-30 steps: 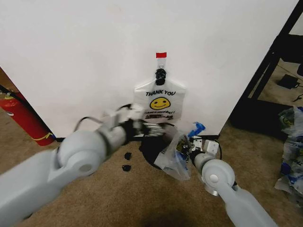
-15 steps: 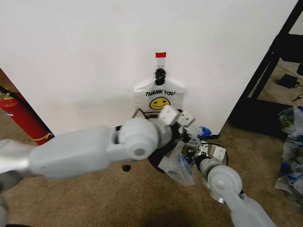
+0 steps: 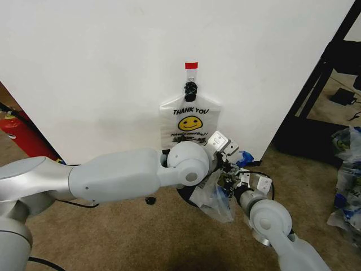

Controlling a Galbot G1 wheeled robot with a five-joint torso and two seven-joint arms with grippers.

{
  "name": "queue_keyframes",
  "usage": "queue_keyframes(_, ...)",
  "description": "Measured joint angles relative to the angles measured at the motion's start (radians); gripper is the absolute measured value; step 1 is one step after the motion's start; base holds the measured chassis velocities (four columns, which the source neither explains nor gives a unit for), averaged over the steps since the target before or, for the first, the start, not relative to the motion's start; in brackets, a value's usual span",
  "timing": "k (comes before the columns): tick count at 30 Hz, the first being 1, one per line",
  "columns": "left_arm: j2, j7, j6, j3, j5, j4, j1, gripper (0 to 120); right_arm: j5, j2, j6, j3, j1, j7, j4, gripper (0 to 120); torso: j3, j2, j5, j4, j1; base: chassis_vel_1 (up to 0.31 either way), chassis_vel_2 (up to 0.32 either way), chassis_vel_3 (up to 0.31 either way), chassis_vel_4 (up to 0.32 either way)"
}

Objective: Pick up the garbage bag from the wall and place it over the trash bin.

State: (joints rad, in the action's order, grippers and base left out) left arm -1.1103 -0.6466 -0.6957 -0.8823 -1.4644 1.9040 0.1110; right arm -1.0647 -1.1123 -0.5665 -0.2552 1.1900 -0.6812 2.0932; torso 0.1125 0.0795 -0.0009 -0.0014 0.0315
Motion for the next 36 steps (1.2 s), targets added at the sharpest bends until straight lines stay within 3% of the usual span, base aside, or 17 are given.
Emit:
queue_keyframes(4,0.0,0.005,0.008,0.001,0.002,-0.001,-0.006,40,-0.001,0.004,0.001,0.0,-0.007,0.0,-0.005,0,0.0,0.0,0.0,0.0,0.0,0.0,0.0,0.0,0.0)
queue_keyframes(6,-0.001,0.006,0.009,0.001,0.003,-0.001,-0.007,39,-0.001,0.005,0.001,0.0,-0.008,0.0,-0.006,0,0.0,0.0,0.0001,0.0,0.0,0.0,0.0,0.0,0.0)
queue_keyframes(12,-0.001,0.006,0.021,0.011,0.016,-0.008,-0.023,11,-0.002,0.005,0.002,0.003,-0.006,-0.001,-0.008,0,0.0,0.0,0.0,-0.0001,0.0,0.0,0.0,0.0,0.0)
queue_keyframes(14,0.0,0.006,0.022,0.012,0.018,-0.009,-0.024,9,-0.002,0.005,0.002,0.004,-0.005,-0.001,-0.008,0,0.0,0.0,0.0001,0.0,0.0,0.0,0.0,0.0,0.0)
queue_keyframes(16,0.006,0.006,0.024,0.019,0.022,-0.016,-0.028,0,-0.002,0.004,0.004,0.003,-0.002,0.001,-0.008,0,0.0,0.0,0.0,0.0,0.0,0.0,0.0,0.0,0.0)
queue_keyframes(28,0.112,-0.002,0.011,0.069,0.029,-0.067,-0.054,0,0.031,0.003,0.029,0.001,0.041,0.063,0.005,0,0.0,0.0,-0.0002,0.0,0.0,0.0,0.0,0.0,0.0)
queue_keyframes(36,0.204,0.001,-0.005,0.087,0.023,-0.036,-0.066,0,0.032,0.012,0.041,-0.012,0.052,0.079,0.013,0,0.0,0.0,-0.0003,0.0002,0.0,0.0,0.0,0.0,0.0)
